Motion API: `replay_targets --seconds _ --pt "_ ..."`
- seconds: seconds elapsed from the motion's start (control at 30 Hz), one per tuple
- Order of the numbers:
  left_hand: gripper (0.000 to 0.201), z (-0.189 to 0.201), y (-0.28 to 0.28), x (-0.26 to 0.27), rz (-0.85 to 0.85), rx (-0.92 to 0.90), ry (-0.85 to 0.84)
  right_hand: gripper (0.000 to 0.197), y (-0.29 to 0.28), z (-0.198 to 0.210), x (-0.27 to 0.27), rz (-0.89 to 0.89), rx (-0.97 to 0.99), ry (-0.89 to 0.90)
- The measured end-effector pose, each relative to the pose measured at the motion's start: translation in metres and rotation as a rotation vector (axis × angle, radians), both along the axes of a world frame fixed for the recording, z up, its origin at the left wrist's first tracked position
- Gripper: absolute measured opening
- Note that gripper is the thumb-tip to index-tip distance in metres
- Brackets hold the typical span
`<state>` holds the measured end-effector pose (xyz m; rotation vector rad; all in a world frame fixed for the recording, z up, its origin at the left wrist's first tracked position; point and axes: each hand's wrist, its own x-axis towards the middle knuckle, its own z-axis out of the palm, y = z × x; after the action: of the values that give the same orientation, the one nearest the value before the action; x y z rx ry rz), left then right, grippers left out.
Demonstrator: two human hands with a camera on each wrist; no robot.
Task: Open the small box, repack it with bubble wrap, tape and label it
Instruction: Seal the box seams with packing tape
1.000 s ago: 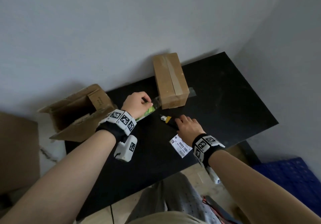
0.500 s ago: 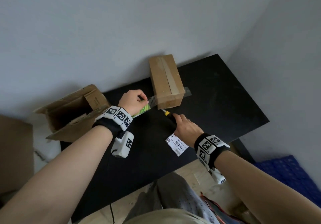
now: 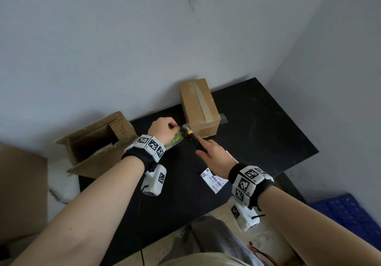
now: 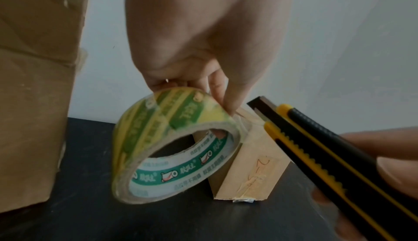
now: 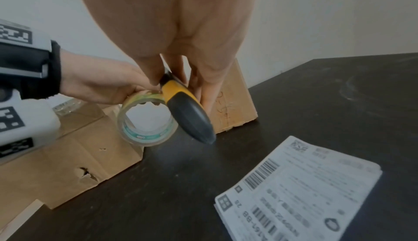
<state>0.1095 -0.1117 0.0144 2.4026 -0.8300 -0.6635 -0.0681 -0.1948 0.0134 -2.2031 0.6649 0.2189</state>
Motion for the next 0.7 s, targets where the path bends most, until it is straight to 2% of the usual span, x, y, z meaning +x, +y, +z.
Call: replay_targets --seconds 0.4,0.7 --pt "0.008 -0.002 -0.003 -0.008 0.030 -0.035 -0.018 0.052 0.008 0.002 0.007 -0.026 0.026 0.012" --pt "0.008 -0.007 -0.004 -0.013 -0.020 -0.029 -0.065 0.049 0.004 0.003 0.002 0.005 -0.007 0.087"
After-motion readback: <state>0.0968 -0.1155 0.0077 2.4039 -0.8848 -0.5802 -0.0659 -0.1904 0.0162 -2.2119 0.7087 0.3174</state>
